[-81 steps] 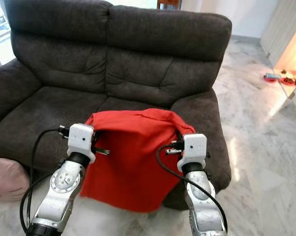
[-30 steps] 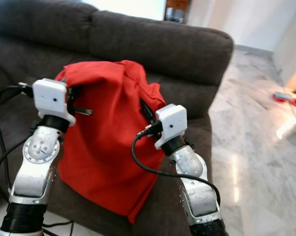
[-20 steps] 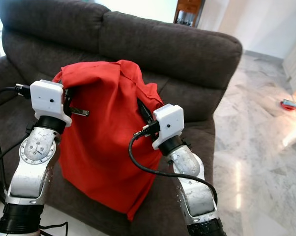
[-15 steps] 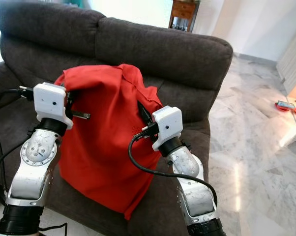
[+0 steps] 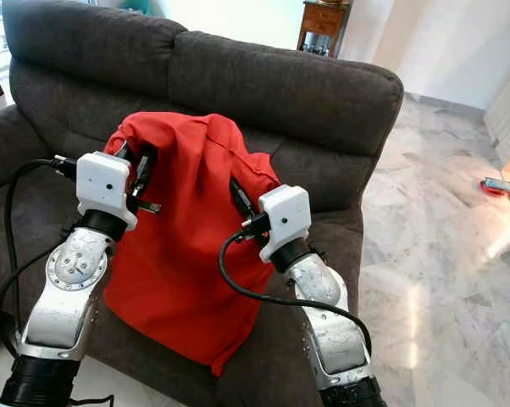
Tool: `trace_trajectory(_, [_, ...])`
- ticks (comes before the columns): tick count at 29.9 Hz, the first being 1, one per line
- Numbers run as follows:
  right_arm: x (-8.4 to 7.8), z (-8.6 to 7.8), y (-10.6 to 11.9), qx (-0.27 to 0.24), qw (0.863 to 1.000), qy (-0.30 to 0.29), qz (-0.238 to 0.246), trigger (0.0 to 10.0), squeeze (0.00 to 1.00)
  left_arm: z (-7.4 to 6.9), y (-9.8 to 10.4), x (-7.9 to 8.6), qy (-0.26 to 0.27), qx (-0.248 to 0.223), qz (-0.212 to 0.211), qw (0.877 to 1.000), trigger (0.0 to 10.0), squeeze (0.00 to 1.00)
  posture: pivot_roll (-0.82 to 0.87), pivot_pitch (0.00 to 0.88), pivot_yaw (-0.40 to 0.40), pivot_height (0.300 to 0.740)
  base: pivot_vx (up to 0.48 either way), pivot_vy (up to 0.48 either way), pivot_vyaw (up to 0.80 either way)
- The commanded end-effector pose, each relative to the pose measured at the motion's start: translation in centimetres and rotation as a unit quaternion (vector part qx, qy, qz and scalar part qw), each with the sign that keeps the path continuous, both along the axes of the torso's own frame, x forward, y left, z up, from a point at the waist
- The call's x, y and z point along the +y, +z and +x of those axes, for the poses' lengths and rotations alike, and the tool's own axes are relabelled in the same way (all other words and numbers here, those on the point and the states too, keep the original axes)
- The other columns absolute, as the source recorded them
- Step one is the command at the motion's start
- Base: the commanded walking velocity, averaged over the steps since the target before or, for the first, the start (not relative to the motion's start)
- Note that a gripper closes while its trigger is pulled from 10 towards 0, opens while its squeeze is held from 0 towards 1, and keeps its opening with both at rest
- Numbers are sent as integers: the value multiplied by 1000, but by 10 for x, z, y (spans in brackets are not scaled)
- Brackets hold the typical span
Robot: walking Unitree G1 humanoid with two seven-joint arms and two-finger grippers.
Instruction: Move the pillow to the sofa from floor
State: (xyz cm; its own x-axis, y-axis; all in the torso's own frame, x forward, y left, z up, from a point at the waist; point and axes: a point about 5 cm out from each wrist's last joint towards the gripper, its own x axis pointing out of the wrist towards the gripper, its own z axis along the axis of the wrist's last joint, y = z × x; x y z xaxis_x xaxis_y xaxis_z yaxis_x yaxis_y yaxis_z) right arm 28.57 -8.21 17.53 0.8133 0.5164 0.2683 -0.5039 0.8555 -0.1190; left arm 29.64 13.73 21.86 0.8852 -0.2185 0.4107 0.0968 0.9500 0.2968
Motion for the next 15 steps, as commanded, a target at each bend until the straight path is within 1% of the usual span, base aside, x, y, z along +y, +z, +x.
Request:
trace_trajectory(1, [7,-1,-2,3,1000,18,-9,10000,1000,-1,7,-13,-30,-22,16,999,10000,1000,142,0,-100,740,0,0,0])
trace_trajectory(3, [7,-1,-2,2,1000,16,-12,10000,1000,-1,8,-13,-30,-23,16,999,10000,1000,142,0,-100,740,0,0,0])
trace_trajectory(4, [7,-1,-2,1,1000,15,-13,10000,914,-1,8,-13,-30,-24,17,999,10000,1000,142,0,-100,740,0,0,0])
trace_trajectory(5, [6,-1,-2,0,1000,13,-16,10000,55,-1,8,-14,-31,-25,17,999,10000,1000,142,0,-100,740,0,0,0])
trace_trajectory(6, [6,-1,-2,-1,1000,12,-17,10000,0,-2,8,-14,-31,-26,17,999,10000,1000,141,0,-101,740,0,0,0])
trace_trajectory(15, [4,1,0,-13,1000,-3,-28,10000,0,-2,8,-15,-31,-29,19,999,10000,1000,142,0,-104,740,0,0,0])
